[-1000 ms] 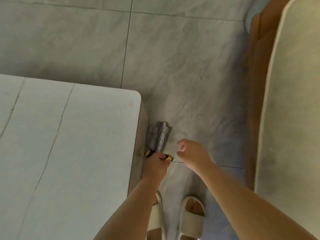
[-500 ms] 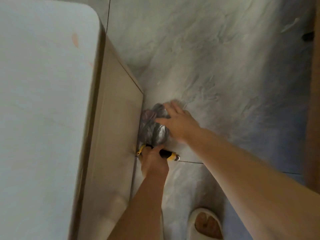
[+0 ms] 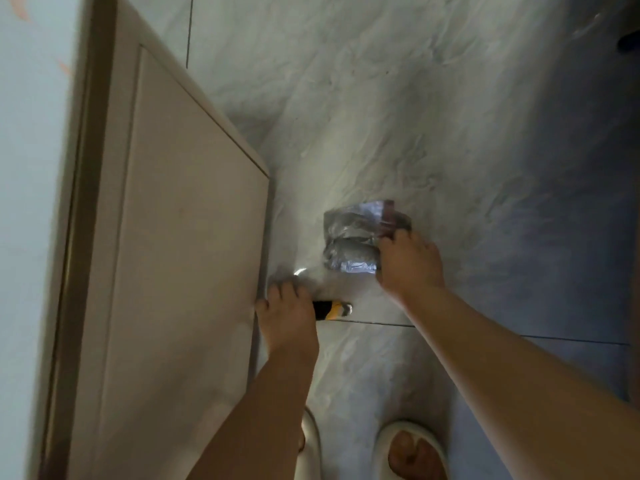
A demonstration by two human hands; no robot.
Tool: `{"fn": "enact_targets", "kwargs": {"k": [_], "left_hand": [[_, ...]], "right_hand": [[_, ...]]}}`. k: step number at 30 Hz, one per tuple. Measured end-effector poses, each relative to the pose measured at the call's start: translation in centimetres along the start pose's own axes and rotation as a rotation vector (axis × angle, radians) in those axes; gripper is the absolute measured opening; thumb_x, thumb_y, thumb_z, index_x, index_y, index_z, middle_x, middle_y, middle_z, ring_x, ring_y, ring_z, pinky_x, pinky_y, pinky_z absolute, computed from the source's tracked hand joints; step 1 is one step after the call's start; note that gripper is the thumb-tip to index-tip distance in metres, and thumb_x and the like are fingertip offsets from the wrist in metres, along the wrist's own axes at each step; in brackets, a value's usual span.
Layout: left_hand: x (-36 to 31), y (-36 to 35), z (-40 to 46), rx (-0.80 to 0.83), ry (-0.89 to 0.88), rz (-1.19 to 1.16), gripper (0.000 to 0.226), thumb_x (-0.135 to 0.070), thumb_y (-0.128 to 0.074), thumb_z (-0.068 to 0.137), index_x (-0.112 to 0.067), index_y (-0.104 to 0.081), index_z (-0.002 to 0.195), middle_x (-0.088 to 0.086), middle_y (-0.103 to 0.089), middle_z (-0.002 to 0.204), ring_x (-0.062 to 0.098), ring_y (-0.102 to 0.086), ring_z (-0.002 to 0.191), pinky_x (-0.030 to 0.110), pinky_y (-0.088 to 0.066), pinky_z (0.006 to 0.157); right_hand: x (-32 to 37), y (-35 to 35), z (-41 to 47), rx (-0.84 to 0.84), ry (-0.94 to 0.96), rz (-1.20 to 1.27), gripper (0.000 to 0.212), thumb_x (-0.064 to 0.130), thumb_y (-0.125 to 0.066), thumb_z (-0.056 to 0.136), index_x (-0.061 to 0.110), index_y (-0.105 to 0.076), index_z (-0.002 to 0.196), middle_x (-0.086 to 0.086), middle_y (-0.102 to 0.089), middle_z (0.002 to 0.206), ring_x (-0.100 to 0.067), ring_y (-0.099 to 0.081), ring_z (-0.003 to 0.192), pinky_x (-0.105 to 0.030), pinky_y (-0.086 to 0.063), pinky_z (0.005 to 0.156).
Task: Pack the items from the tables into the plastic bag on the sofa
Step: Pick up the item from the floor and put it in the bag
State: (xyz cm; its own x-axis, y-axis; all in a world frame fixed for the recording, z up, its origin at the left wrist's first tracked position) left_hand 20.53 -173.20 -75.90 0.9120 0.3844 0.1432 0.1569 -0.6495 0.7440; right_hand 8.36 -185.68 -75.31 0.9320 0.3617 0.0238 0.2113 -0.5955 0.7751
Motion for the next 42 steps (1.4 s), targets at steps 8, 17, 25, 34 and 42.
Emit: {"fn": "enact_targets", "kwargs": {"k": [8, 17, 25, 34, 42], "left_hand": [[-1.2, 3.9, -1.4, 0.145, 0.069, -0.245, 0.034, -0.029, -0.047, 0.095, -0.009, -0.040, 0.121, 0.006, -0.057, 0.115, 0.024, -0.061, 0.101, 0.034, -0.043, 0.079], [-0.8, 17.1, -9.6, 0.168, 0.163, -0.640, 0.032, -0.024, -0.033, 0.101, -0.001, -0.045, 0.120, 0.014, -0.057, 0.106, 0.032, -0.060, 0.099, 0.039, -0.049, 0.082], [0.2, 31.7, -19.4, 0.086, 0.178, -1.035, 0.033, -0.031, -0.035, 0.095, -0.005, -0.053, 0.097, 0.015, -0.065, 0.084, 0.035, -0.067, 0.078, 0.049, -0.058, 0.075], [1.4, 47.7, -35.1, 0.019, -0.043, -1.066, 0.031, -0.034, -0.054, 0.092, -0.013, -0.034, 0.103, 0.004, -0.057, 0.083, 0.031, -0.065, 0.083, 0.047, -0.058, 0.074], [1.1, 55.6, -44.1, 0.069, -0.216, -1.073, 0.017, -0.020, -0.055, 0.087, -0.012, -0.044, 0.097, 0.007, -0.053, 0.073, 0.028, -0.053, 0.064, 0.039, -0.048, 0.063]], "right_hand": [[-1.3, 3.0, -3.4, 0.105, -0.329, 0.493, 0.054, 0.042, -0.059, 0.086, 0.010, -0.045, 0.128, -0.012, -0.058, 0.123, -0.030, -0.057, 0.112, -0.033, -0.043, 0.078], [-0.9, 14.6, -12.4, 0.071, -0.407, 0.911, 0.035, 0.040, -0.059, 0.080, 0.008, -0.059, 0.094, -0.007, -0.061, 0.079, -0.027, -0.064, 0.077, -0.037, -0.058, 0.071], [-2.2, 28.3, -24.2, -0.041, -0.375, 1.063, 0.025, 0.033, -0.061, 0.083, 0.010, -0.064, 0.093, -0.005, -0.064, 0.077, -0.026, -0.066, 0.079, -0.041, -0.059, 0.075], [-5.0, 41.0, -40.2, -0.178, -0.469, 1.456, 0.015, 0.024, -0.052, 0.093, 0.011, -0.059, 0.096, -0.011, -0.055, 0.066, -0.013, -0.054, 0.041, -0.021, -0.043, 0.035], [-5.6, 48.2, -53.0, -0.231, -0.458, 1.741, 0.033, 0.004, -0.074, 0.077, -0.004, -0.051, 0.098, -0.013, -0.046, 0.054, -0.013, -0.037, 0.026, -0.015, -0.028, 0.033]]}}
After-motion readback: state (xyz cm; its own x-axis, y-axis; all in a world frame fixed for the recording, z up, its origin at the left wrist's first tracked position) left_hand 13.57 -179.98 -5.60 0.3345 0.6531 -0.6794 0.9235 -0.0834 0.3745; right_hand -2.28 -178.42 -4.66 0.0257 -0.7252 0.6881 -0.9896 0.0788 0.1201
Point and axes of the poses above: each hand's wrist, its own z-axis towards the middle knuckle, its own y-axis out of the back of the hand, x = y × z, the point moved 1 cm from there along z, towards the middle knuckle
